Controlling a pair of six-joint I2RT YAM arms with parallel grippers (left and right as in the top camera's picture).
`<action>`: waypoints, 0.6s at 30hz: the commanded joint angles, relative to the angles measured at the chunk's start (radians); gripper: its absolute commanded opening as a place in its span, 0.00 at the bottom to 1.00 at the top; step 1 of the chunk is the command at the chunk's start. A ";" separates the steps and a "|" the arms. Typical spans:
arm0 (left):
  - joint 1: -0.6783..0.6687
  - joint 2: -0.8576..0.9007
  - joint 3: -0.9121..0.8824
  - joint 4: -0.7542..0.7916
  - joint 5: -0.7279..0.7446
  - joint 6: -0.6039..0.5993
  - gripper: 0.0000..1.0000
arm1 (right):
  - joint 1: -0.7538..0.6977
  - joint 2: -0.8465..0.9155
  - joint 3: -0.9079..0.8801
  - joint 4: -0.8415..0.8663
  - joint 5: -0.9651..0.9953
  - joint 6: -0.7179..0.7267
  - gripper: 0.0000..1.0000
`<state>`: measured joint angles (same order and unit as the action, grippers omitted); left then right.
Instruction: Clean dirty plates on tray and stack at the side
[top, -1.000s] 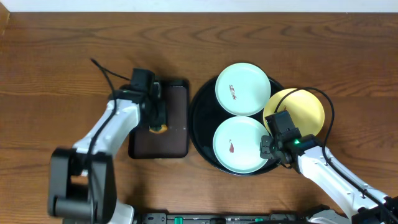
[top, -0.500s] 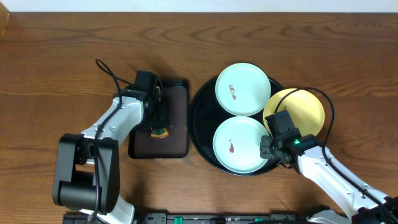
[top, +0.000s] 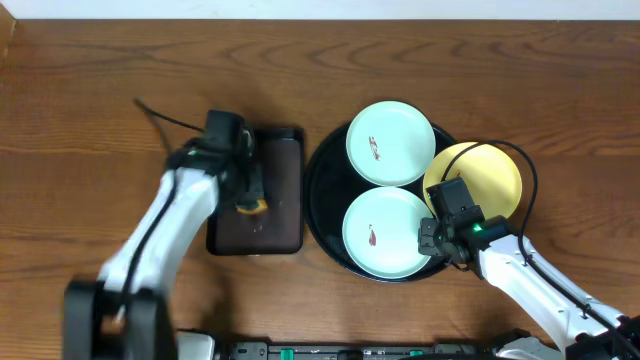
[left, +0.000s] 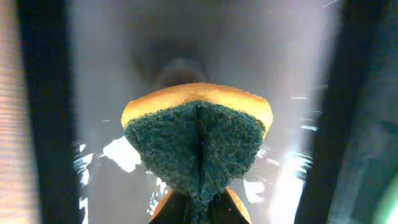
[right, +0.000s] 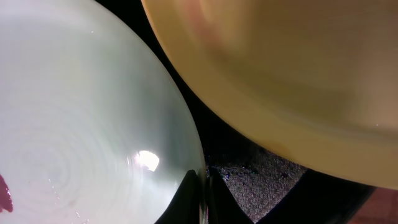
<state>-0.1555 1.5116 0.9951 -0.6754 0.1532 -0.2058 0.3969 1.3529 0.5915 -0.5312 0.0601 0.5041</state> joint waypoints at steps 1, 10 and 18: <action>0.002 -0.185 0.024 -0.043 0.021 0.011 0.07 | 0.009 0.007 -0.010 -0.007 0.010 -0.013 0.04; 0.055 -0.296 0.062 -0.161 0.116 0.013 0.07 | 0.009 0.007 -0.010 -0.003 0.010 -0.013 0.04; -0.006 -0.305 0.068 -0.026 -0.068 0.018 0.07 | 0.009 0.007 -0.010 -0.004 0.010 -0.013 0.04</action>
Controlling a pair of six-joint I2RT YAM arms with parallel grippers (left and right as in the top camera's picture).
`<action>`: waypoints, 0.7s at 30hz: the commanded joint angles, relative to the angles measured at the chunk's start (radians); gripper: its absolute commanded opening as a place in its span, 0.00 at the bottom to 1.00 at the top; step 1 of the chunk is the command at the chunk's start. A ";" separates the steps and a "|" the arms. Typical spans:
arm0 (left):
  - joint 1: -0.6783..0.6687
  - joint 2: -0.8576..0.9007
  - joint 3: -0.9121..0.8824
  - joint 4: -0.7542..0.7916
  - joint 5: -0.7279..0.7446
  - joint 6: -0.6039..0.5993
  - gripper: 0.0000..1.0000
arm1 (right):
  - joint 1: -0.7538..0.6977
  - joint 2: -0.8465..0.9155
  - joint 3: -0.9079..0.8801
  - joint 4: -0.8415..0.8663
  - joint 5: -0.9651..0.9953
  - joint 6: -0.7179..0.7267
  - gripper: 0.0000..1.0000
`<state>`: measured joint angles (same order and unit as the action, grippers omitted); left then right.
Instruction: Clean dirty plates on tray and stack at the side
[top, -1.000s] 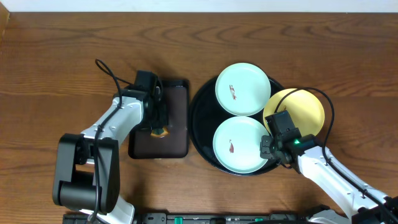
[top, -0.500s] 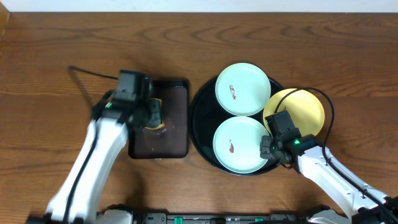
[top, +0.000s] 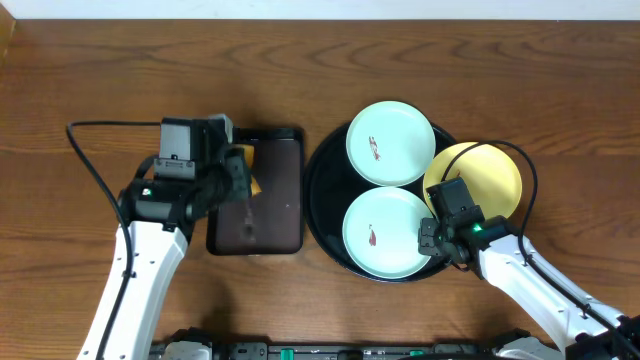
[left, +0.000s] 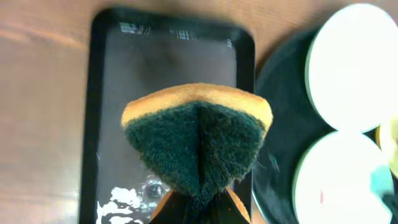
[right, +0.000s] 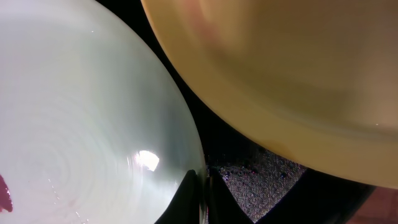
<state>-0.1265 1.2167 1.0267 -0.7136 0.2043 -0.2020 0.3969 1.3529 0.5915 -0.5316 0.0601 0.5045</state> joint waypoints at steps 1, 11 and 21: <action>-0.052 -0.015 0.037 0.012 -0.147 0.007 0.07 | 0.009 0.007 -0.010 -0.003 0.010 -0.013 0.04; -0.306 -0.053 0.023 0.050 -0.520 -0.068 0.07 | 0.009 0.007 -0.010 0.001 0.010 -0.013 0.05; -0.312 -0.020 0.023 0.032 -0.504 -0.115 0.07 | 0.009 0.007 -0.010 0.001 0.010 -0.013 0.05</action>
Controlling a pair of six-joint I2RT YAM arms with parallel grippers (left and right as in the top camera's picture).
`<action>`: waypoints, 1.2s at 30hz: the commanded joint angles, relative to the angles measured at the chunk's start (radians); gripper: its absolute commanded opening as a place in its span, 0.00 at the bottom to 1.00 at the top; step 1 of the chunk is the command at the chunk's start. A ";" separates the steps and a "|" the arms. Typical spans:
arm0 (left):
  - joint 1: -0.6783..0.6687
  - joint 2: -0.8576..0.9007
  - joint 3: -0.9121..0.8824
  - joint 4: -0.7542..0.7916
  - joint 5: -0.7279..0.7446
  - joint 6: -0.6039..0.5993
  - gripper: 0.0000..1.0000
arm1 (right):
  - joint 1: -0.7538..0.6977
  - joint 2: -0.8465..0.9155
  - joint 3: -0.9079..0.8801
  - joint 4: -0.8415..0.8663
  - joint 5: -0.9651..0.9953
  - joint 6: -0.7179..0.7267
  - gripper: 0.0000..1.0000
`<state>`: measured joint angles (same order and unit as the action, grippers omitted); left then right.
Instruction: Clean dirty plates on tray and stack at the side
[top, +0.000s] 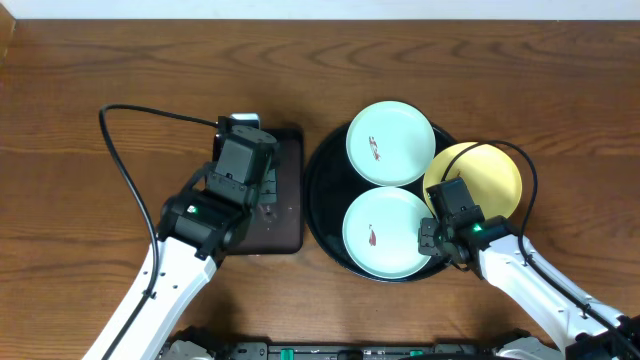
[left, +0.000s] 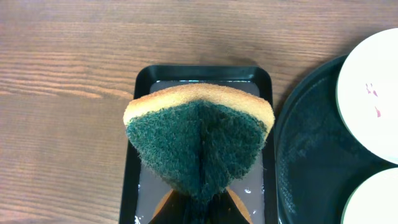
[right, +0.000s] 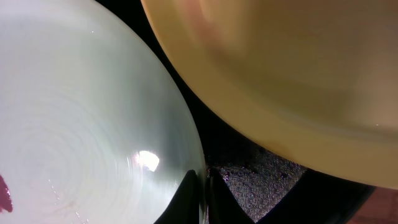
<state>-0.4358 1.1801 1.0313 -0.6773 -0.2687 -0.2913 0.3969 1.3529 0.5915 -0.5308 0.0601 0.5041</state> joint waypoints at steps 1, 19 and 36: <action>-0.003 0.023 0.018 -0.005 -0.030 -0.029 0.07 | 0.009 0.007 -0.010 0.000 0.010 -0.013 0.05; 0.192 0.394 0.362 -0.355 0.337 0.032 0.07 | 0.009 0.007 -0.010 -0.004 0.010 -0.023 0.05; 0.098 0.344 0.349 -0.374 0.365 -0.040 0.07 | 0.009 0.007 -0.010 0.001 0.010 -0.023 0.05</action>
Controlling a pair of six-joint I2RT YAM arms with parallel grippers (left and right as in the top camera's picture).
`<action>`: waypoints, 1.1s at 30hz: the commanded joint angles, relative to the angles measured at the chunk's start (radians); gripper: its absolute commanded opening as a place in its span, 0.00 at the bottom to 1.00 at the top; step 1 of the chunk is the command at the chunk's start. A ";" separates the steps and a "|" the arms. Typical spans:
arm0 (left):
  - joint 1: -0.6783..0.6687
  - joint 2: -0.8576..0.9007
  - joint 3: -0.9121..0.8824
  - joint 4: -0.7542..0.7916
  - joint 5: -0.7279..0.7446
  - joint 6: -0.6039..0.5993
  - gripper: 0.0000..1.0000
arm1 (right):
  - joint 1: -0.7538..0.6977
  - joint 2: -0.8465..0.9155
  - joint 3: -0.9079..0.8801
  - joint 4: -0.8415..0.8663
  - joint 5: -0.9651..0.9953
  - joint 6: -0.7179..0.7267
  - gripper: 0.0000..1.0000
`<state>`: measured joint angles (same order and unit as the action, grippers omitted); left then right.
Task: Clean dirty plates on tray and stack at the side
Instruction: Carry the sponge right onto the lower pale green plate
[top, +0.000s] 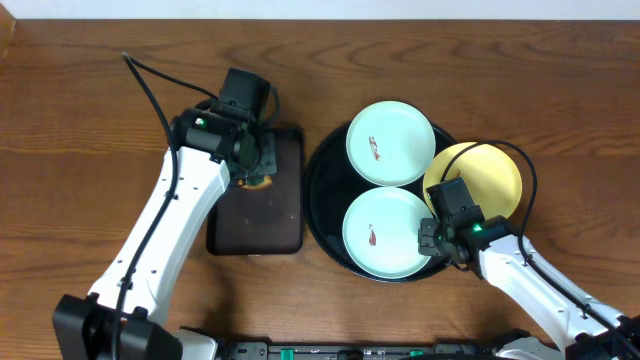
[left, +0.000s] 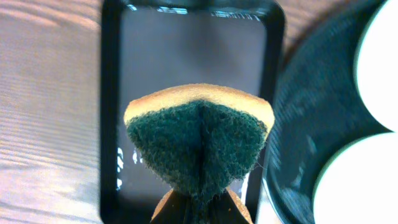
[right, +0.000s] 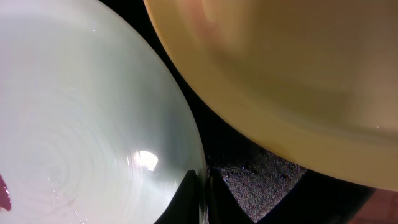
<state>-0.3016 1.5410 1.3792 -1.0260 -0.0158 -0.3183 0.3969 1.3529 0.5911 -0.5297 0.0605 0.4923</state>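
Note:
Two pale green plates lie on the round black tray: the far plate and the near plate, each with a red smear. A yellow plate rests at the tray's right edge. My left gripper is shut on a folded yellow-and-green sponge and hangs above the small black water tray, near its far end. My right gripper is shut on the right rim of the near green plate, which lies flat on the tray.
The wooden table spreads to the left of the water tray. The left arm's cable loops over the table at the back left. The yellow plate overhangs close above the right gripper.
My left gripper with the sponge has moved from high over the water tray's near half to lower over its far part. The right gripper and the plates have not moved.
The left gripper held the sponge down in the water tray, then clear of it at the tray's left side, then high above it, and now lower over the tray's far end. The right gripper stayed shut on the near green plate's rim throughout.

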 joint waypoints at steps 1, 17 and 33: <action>-0.055 -0.017 -0.002 -0.025 0.124 -0.014 0.07 | 0.009 0.007 -0.010 0.000 0.010 -0.011 0.05; -0.522 0.074 -0.226 0.491 0.066 -0.129 0.08 | 0.009 0.007 -0.010 -0.002 0.010 -0.011 0.05; -0.572 0.254 -0.233 0.505 0.012 -0.185 0.07 | 0.009 0.007 -0.010 -0.005 0.010 -0.011 0.05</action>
<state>-0.8753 1.7767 1.1503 -0.5198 0.0189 -0.4728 0.3969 1.3529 0.5907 -0.5304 0.0601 0.4919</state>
